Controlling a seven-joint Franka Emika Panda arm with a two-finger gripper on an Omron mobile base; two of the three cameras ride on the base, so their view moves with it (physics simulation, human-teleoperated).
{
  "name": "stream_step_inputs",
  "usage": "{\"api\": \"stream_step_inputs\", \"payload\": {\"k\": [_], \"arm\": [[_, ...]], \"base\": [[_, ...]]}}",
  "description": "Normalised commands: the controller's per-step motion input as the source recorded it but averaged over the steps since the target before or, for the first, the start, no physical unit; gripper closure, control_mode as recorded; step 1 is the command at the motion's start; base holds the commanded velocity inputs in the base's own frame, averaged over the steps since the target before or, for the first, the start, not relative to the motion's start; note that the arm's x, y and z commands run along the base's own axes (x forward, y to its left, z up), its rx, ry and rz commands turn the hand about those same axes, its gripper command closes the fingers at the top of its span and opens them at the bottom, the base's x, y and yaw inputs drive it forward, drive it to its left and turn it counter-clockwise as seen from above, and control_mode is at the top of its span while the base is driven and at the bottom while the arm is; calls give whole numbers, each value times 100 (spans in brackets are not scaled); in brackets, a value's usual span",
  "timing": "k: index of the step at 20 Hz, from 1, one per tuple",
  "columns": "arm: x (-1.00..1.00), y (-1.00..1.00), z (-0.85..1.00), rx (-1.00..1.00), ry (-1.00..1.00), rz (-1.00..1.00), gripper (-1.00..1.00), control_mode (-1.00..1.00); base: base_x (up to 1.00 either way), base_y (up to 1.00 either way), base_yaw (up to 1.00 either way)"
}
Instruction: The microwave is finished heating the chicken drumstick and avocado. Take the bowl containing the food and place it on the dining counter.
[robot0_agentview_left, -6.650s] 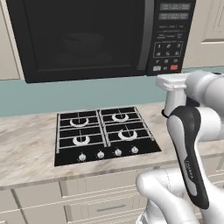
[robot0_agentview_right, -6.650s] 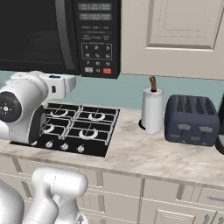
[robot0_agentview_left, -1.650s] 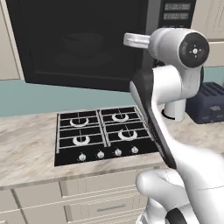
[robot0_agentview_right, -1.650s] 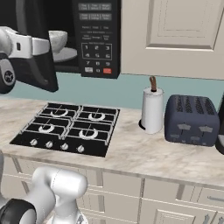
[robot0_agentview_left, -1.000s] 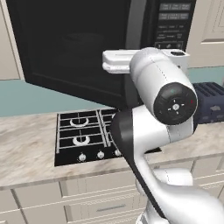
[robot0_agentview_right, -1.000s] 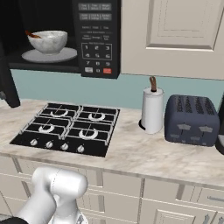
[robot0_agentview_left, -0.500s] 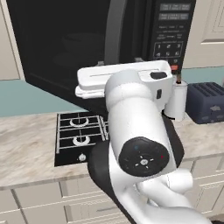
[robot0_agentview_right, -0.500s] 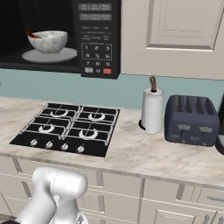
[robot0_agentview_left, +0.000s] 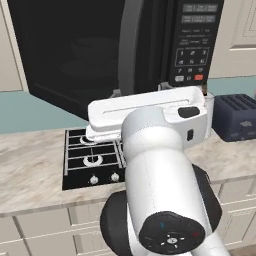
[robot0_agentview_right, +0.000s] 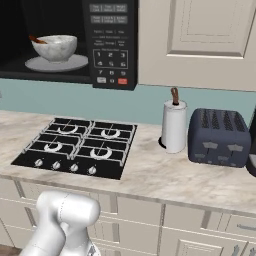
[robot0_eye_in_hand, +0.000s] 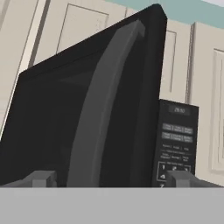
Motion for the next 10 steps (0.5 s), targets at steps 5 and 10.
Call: {"api": "stream_step_inputs", "payload": {"k": [5, 10], "arm": [[-94, -63, -39, -1, 1, 0, -100, -100], [-75, -98, -22, 3, 5, 0, -100, -100]], "base": [[0, 0, 0], [0, 0, 0]]}}
